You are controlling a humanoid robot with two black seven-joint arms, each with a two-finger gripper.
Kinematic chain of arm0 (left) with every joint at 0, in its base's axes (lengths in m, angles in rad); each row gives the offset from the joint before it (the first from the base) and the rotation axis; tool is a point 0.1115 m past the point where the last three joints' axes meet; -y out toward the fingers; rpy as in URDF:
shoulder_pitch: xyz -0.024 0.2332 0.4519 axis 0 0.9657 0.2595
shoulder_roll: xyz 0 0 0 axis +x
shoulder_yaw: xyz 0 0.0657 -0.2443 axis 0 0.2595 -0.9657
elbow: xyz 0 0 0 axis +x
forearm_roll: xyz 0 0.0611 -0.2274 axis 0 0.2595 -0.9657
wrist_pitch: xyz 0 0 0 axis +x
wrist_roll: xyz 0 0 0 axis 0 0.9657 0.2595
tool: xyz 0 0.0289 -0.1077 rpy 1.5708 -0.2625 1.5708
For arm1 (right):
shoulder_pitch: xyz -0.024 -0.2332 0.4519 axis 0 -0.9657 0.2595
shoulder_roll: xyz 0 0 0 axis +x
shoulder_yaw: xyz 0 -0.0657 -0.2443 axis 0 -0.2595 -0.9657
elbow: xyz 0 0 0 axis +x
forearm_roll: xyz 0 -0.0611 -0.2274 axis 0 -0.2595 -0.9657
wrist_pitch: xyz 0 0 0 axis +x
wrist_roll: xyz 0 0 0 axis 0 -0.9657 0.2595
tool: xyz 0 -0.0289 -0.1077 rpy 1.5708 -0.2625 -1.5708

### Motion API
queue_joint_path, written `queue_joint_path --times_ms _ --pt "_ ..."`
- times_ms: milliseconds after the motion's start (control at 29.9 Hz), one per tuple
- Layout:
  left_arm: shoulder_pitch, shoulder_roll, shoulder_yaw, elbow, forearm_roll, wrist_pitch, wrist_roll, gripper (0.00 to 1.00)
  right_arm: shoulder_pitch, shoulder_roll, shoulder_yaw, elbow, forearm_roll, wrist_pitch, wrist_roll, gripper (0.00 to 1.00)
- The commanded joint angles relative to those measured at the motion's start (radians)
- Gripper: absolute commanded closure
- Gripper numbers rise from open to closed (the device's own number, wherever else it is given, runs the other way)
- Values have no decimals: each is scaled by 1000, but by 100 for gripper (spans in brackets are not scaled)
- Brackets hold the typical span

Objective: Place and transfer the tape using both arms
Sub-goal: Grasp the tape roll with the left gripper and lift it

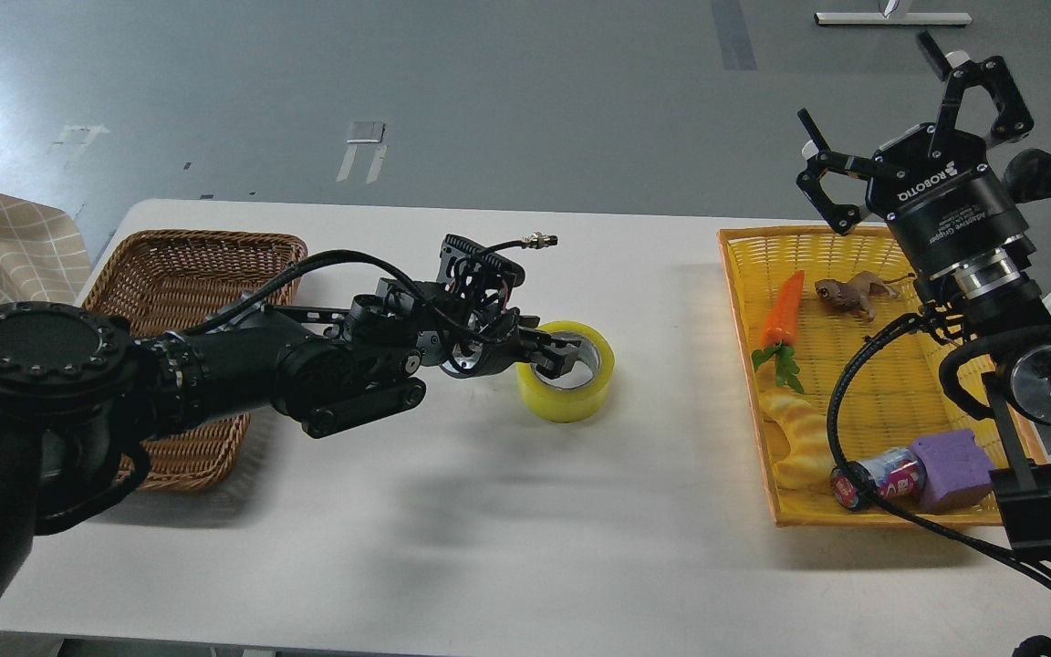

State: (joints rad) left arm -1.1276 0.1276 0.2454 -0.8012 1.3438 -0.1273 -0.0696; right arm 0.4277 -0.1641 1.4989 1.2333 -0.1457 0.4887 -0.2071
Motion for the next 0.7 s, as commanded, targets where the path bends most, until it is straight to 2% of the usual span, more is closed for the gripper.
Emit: queue_joint_path --times_ms 0,67,668 --pt "2 -2 0 7 2 0 2 83 0 0 0 0 0 0 0 0" --pt "-1 -2 11 10 2 -2 1 100 -1 0 1 0 0 0 0 0" --pt "-8 -3 57 45 2 -2 -16 100 -1 2 1 0 0 0 3 0"
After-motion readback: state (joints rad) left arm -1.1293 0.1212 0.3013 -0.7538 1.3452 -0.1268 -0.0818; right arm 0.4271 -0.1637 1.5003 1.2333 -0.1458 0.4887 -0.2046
